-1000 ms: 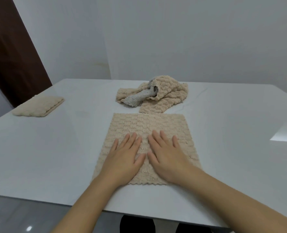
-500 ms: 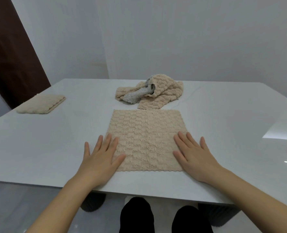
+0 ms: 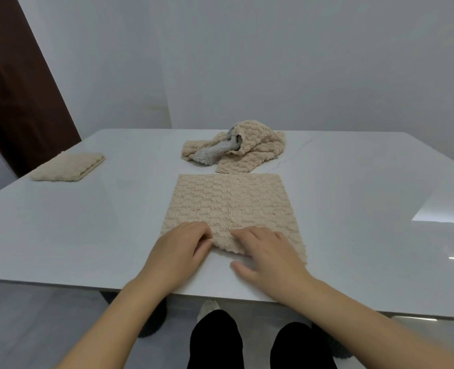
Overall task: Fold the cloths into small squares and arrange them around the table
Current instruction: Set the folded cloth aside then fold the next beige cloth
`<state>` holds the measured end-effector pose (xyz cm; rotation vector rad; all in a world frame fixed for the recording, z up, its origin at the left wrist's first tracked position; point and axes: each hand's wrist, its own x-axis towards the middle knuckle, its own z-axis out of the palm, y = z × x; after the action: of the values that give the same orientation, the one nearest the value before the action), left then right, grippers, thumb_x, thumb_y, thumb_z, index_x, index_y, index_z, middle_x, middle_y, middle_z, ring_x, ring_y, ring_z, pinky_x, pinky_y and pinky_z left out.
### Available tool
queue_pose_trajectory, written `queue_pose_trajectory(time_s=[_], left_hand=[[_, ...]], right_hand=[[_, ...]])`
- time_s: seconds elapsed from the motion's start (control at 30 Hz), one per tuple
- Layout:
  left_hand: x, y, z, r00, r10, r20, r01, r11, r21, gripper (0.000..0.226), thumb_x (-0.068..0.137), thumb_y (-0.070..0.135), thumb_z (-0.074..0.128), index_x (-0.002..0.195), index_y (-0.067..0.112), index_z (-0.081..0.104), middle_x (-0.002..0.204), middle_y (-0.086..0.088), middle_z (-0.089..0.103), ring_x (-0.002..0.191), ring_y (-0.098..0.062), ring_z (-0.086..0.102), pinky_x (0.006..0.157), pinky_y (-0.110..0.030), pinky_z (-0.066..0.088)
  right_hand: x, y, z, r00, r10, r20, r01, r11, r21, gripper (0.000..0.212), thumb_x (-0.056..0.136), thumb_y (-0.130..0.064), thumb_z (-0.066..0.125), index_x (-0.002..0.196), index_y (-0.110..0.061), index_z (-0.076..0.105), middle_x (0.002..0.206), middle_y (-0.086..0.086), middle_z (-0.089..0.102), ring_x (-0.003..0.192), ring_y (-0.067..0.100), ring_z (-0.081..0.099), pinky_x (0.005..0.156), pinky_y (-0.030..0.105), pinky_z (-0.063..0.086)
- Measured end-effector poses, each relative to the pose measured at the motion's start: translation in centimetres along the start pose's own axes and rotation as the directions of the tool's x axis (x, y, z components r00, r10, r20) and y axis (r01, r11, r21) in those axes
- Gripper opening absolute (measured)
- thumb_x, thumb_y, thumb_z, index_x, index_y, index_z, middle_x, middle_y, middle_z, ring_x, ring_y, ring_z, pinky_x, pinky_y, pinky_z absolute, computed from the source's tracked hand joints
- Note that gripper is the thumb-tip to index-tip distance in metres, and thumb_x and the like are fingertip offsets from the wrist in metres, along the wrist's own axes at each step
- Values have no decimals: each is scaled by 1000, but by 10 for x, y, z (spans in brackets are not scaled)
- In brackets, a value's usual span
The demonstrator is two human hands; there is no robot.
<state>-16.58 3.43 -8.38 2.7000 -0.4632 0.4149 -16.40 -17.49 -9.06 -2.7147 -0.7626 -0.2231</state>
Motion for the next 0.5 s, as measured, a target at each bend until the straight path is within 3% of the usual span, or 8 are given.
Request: queue_pose_trajectory(time_s=[0.1, 0.17, 0.33, 0.5], left_hand=[[0, -7, -1, 1000, -13, 6, 13, 1000, -16, 17, 91, 16, 55, 102, 28, 60, 95, 21, 55, 88, 0, 48, 72, -16, 40], [-4, -19, 0, 999, -26, 24, 26, 1000, -6, 30, 85, 8, 57, 107, 26, 64, 100, 20, 56, 95, -2, 50, 76, -17, 41], [-20, -52, -4, 991, -126, -35, 124, 991, -54, 37, 81, 1, 64, 105, 28, 72, 105, 22, 57, 102, -4, 52, 82, -9, 34], [-24, -60, -15, 982, -180, -57, 165, 966, -199, 41, 85, 4, 67, 96, 43, 66, 105, 24, 65, 101, 0, 58, 87, -10, 38]], right_hand=[[5, 7, 3, 996, 23, -81, -26, 999, -37, 52, 91, -12, 46, 141, -27, 46, 129, -8, 59, 121, 19, 52, 92, 35, 33], [6, 20, 0, 995, 57, -78, -60, 997, -39, 59, 89, -2, 44, 142, -27, 45, 132, -8, 57, 124, 19, 49, 94, 34, 33], [-3, 53, -9, 986, 114, -122, -112, 993, 27, 54, 81, 4, 50, 125, -25, 65, 128, -11, 63, 120, 18, 57, 93, 33, 46], [-10, 77, -22, 998, 56, 0, -55, 980, 193, 55, 83, 2, 53, 127, -30, 64, 135, -18, 57, 127, 2, 50, 107, 15, 32]])
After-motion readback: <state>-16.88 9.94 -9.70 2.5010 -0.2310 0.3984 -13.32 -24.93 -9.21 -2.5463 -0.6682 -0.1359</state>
